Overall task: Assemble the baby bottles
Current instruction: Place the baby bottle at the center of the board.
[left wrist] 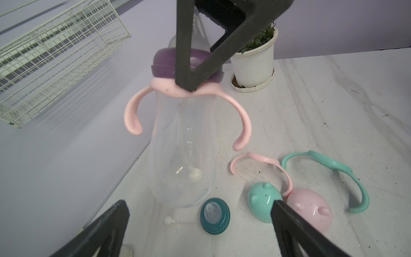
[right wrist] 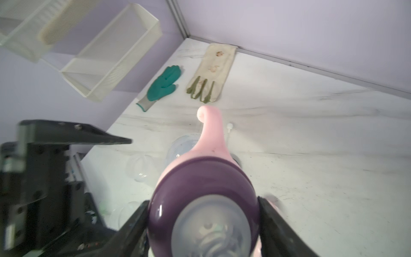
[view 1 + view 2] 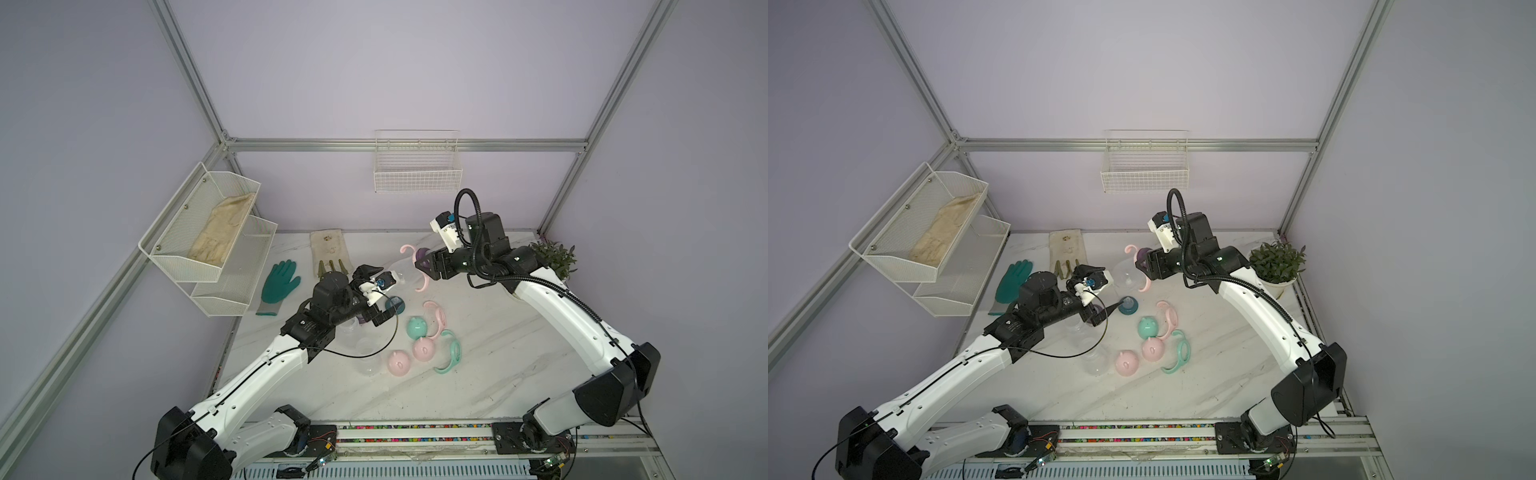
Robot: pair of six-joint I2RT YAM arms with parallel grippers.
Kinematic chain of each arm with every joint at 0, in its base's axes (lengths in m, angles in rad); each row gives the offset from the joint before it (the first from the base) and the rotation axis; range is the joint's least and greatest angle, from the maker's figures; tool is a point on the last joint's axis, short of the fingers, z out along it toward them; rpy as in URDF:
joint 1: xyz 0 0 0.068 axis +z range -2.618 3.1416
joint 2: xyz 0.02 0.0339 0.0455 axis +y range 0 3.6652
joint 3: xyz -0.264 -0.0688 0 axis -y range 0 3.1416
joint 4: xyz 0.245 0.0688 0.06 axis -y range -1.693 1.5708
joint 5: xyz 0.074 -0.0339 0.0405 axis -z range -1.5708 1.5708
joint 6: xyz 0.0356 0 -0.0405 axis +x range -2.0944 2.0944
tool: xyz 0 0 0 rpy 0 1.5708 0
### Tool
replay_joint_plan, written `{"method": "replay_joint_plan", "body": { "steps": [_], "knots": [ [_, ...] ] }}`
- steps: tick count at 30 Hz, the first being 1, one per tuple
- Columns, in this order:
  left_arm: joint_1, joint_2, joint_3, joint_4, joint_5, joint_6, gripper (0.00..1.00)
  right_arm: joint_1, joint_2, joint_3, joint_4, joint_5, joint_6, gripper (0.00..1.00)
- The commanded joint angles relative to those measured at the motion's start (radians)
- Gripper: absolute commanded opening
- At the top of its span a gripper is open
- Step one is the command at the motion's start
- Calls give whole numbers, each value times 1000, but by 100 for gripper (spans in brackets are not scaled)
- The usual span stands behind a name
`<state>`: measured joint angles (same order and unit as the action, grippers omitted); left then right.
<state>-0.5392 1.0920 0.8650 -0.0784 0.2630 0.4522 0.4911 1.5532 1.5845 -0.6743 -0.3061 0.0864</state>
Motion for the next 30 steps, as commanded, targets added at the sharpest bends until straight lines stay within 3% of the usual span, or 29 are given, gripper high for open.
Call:
{"method": "replay_joint_plan", "body": {
  "steps": [1, 7, 13, 19, 30],
  "knots": [
    [-4, -45, -38, 52, -72, -50, 100, -5, 60, 55, -34, 177, -50, 0],
    [-3, -75, -45, 128, -348, -151, 100, -5, 223, 127, -59, 340, -98, 0],
    [-4, -93, -34, 85, -477, -164, 100, -5, 320, 164, -69, 379, -128, 0],
    [-4, -103, -53, 108, -495, -167, 100, -2, 375, 188, -71, 415, -147, 0],
    [-4, -86, -53, 111, -489, -156, 100, 30, 496, 297, -110, 463, -175, 10]
  ]
}}
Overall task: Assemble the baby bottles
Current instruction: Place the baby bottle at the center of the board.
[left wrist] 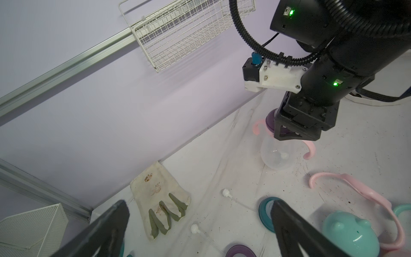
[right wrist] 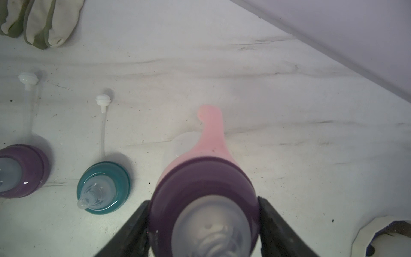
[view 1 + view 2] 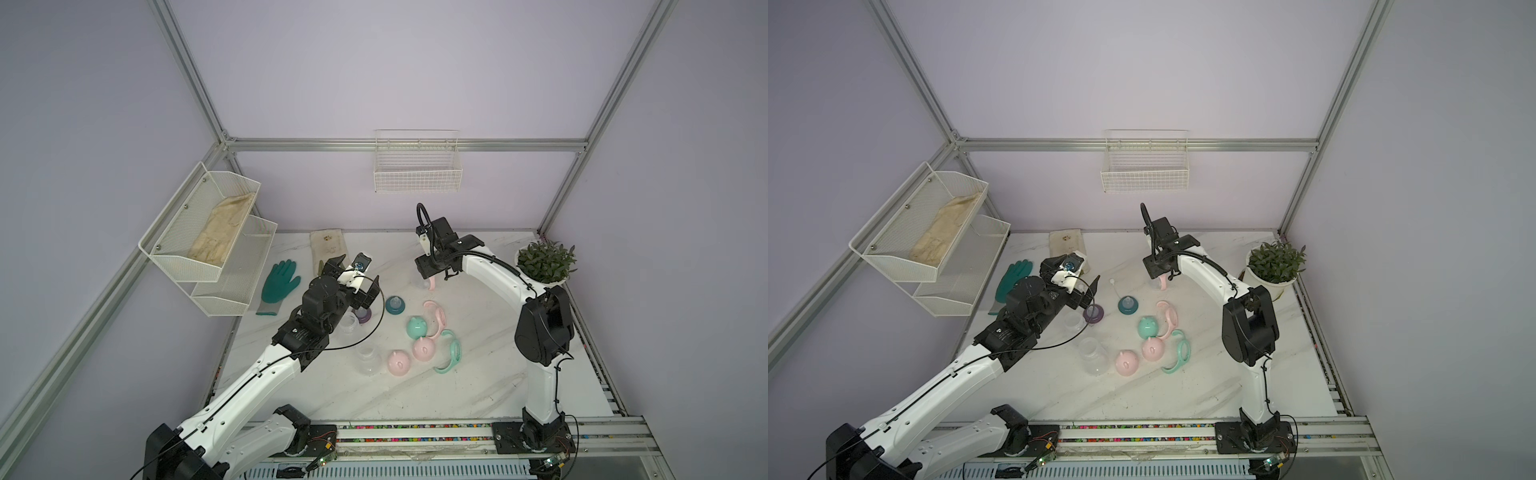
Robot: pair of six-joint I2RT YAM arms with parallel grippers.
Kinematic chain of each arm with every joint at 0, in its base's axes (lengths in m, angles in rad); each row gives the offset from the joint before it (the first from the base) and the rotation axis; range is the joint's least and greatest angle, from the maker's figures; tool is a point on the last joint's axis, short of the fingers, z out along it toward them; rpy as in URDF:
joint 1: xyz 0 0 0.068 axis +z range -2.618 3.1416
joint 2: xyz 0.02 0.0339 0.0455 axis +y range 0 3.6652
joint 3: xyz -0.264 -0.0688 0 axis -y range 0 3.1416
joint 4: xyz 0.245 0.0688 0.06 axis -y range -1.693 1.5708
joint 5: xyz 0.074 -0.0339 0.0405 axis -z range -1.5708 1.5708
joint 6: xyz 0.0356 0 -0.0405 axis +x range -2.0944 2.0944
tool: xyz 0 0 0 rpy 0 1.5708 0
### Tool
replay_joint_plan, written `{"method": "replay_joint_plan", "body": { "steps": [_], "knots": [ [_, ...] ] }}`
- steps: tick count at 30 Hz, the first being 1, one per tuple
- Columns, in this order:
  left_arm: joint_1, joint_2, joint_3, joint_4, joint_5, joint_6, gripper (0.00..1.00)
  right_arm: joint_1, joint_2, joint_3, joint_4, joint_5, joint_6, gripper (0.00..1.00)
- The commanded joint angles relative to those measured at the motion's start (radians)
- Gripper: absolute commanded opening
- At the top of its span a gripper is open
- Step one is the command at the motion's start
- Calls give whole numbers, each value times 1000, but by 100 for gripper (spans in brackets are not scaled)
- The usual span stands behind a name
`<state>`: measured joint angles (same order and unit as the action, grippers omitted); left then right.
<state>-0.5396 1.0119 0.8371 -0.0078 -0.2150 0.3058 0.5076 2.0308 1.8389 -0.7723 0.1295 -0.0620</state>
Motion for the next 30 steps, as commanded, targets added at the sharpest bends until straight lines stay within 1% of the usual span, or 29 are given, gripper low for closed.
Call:
{"method": "replay_joint_plan", "body": {
  "steps": [1, 9, 12, 14, 15, 17, 20, 21, 22, 24, 30],
  "knots": [
    [-3, -3, -24, 40, -11, -8, 100, 16, 27, 53, -18, 27, -28, 12],
    [-3, 14, -21, 32, -13, 1, 100, 29, 79, 107, -61, 43, -39, 29],
    [-3, 16, -22, 30, -15, 3, 100, 31, 86, 112, -66, 47, -42, 40],
    [-3, 16, -22, 28, -14, 3, 100, 31, 88, 115, -65, 50, -43, 50],
    [-3, 16, -22, 29, -14, 2, 100, 31, 88, 116, -65, 50, -44, 54],
    [-3, 17, -20, 26, -11, 3, 100, 31, 86, 118, -62, 48, -44, 60],
    [-3, 23, -21, 22, -8, 0, 100, 31, 82, 124, -55, 53, -44, 66],
    [-3, 25, -19, 21, -8, 1, 100, 31, 81, 129, -54, 53, -44, 69],
    [-3, 26, -17, 17, -8, 0, 100, 31, 81, 133, -53, 55, -44, 74],
    [-3, 30, -15, 12, -7, 1, 100, 31, 81, 140, -52, 53, -44, 78],
    [-4, 33, -12, 8, -1, -1, 100, 31, 89, 167, -48, 44, -51, 84]
  ]
}}
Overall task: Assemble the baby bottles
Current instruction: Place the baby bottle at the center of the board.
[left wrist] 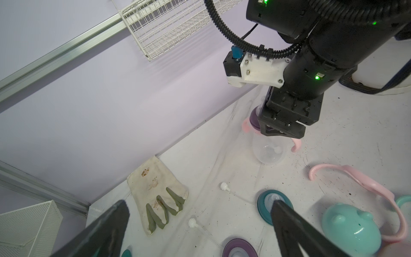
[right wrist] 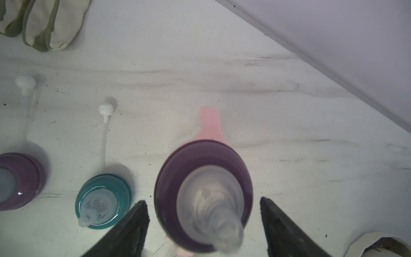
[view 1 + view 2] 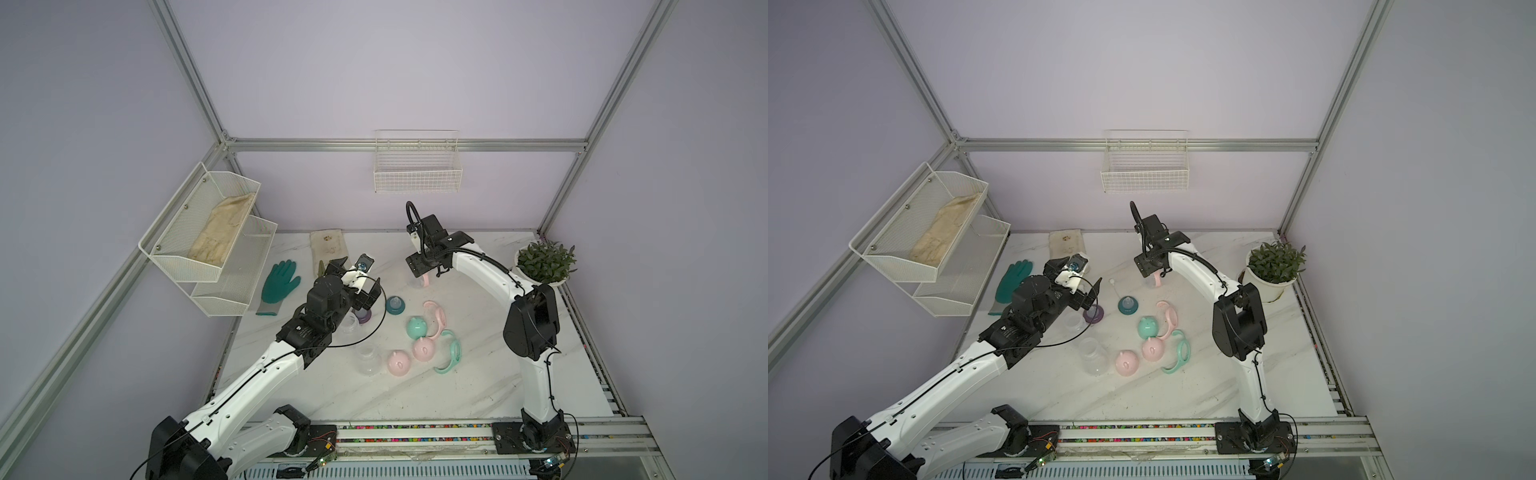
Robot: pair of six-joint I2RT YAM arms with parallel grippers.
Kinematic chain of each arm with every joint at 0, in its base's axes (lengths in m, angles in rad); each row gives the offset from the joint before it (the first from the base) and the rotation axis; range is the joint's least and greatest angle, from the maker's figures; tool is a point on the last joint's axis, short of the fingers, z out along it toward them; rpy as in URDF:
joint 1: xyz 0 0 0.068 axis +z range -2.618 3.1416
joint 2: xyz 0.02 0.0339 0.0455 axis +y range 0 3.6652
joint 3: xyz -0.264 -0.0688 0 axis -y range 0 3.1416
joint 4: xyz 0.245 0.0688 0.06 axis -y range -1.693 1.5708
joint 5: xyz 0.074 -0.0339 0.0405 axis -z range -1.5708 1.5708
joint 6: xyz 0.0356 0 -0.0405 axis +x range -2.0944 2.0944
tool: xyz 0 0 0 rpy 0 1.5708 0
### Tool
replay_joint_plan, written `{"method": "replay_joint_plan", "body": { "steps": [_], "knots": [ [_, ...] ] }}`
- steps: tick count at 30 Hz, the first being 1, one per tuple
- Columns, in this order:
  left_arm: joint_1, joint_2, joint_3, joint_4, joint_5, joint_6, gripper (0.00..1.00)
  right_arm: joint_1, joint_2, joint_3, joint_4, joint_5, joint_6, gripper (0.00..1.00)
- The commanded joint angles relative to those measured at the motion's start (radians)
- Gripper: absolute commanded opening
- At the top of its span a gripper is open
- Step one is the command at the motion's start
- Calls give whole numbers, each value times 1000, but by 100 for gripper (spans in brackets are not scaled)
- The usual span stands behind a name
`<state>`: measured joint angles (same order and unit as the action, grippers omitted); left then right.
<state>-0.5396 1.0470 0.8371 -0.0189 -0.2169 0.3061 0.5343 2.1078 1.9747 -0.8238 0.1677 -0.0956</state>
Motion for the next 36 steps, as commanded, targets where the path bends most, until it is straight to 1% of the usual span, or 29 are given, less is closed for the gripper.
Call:
{"method": "replay_joint_plan", "body": {
  "steps": [1, 5, 10, 13, 15, 21, 26, 28, 32, 36],
  "knots": [
    [-4, -1, -10, 18, -1, -2, 100, 4, 15, 33, 5, 6, -21, 84],
    [-4, 2, -9, 14, -1, -2, 100, 4, 13, 48, 4, 4, -21, 87],
    [-3, 10, -3, 7, -6, -3, 100, 4, -33, 39, 4, -24, -16, 87],
    [-2, 19, 6, 4, -23, -13, 100, 13, -85, 19, -14, -22, -2, 87],
    [-1, 24, 17, -3, -41, -23, 100, 32, -144, -22, -14, -17, 1, 87],
    [29, 48, 55, -26, -63, -78, 100, 109, -364, -223, 17, -48, 53, 86],
    [64, 47, 61, -23, -36, -114, 100, 170, -537, -492, 66, -151, 82, 83],
    [67, 41, 58, -17, -24, -116, 100, 189, -568, -583, 75, -177, 117, 81],
    [69, 32, 56, -13, -14, -116, 100, 237, -605, -731, 96, -185, 190, 81],
    [70, 24, 57, -12, -19, -124, 100, 263, -624, -838, 143, -206, 246, 80]
  ]
}}
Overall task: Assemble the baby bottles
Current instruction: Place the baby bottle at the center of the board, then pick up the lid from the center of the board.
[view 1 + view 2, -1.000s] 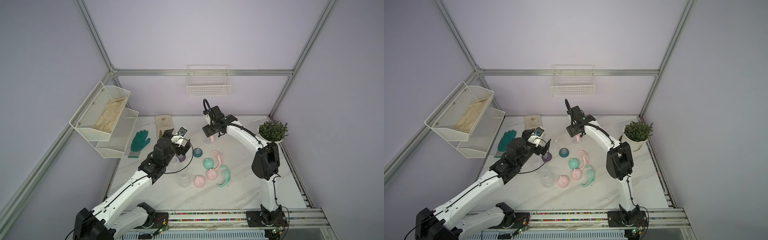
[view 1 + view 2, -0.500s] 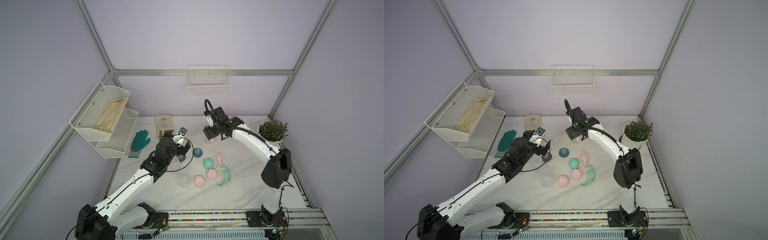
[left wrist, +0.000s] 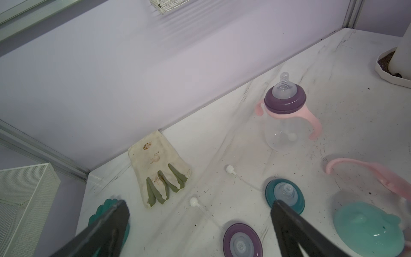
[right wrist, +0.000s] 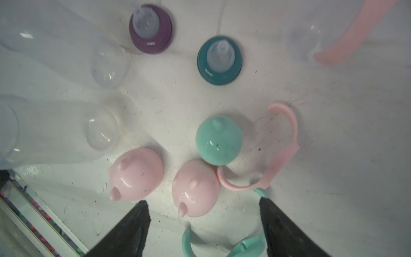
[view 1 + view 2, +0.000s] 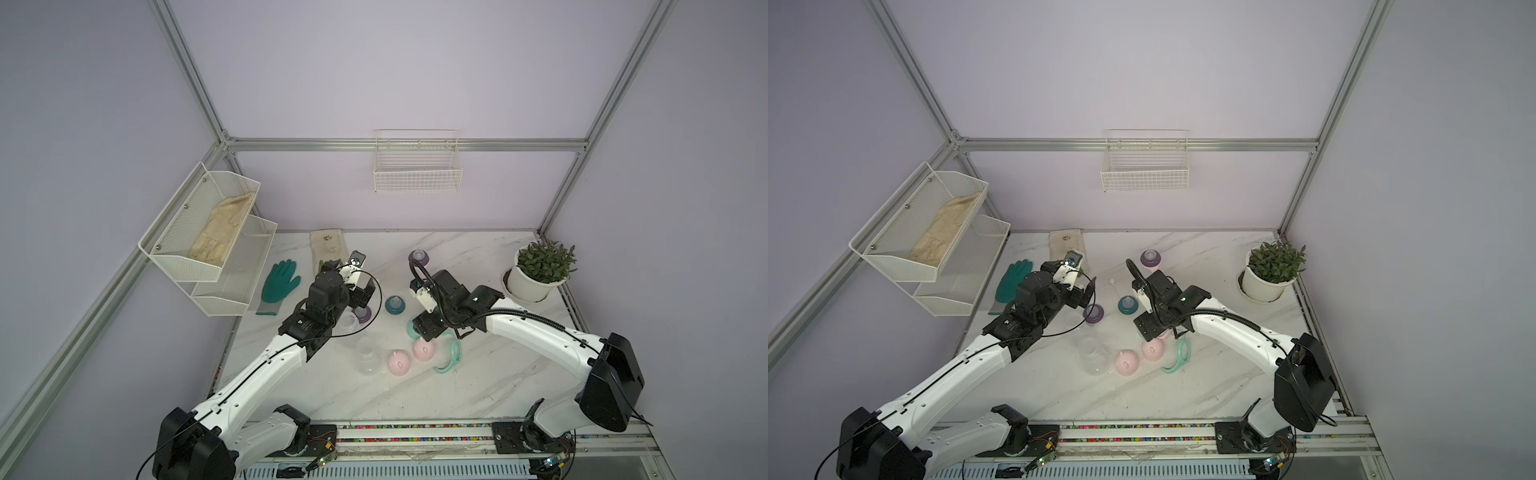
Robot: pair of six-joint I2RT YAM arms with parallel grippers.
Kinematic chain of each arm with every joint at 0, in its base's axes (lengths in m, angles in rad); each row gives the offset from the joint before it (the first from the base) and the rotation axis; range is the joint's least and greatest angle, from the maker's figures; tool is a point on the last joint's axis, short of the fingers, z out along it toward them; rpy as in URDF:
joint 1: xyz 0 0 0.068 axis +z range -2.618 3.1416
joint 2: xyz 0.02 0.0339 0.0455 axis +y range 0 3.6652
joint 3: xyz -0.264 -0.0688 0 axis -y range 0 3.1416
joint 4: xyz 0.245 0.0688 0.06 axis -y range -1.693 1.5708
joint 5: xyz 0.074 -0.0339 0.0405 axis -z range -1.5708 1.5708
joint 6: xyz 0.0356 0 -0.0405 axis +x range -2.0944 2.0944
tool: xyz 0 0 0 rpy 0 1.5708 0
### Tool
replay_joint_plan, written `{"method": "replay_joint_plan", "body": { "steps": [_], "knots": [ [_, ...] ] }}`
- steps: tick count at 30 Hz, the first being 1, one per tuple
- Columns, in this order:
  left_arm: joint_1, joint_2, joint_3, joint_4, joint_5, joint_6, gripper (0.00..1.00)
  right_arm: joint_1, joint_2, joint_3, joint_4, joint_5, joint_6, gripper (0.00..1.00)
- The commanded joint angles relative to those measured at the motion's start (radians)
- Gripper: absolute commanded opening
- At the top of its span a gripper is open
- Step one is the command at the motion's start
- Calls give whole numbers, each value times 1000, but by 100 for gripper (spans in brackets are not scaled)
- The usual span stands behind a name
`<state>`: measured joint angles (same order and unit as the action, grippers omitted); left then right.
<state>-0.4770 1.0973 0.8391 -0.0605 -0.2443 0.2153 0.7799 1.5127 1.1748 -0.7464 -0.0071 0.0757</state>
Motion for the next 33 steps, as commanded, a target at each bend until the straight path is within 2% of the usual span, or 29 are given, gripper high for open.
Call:
{"method": "replay_joint_plan", "body": {
  "steps": [1, 10, 21, 33],
  "knots": [
    [8, -28, 56, 29, 5, -34, 100, 23, -27, -61, 81, -37, 90, 80],
    [8, -42, 54, 21, -6, -39, 100, 55, 41, -175, 200, 0, 177, 77],
    [8, -39, 58, 17, -7, -37, 100, 54, 119, -201, 274, 35, 201, 77],
    [8, -33, 55, 15, -15, -34, 100, 54, 120, -221, 265, 52, 213, 69]
  ]
}}
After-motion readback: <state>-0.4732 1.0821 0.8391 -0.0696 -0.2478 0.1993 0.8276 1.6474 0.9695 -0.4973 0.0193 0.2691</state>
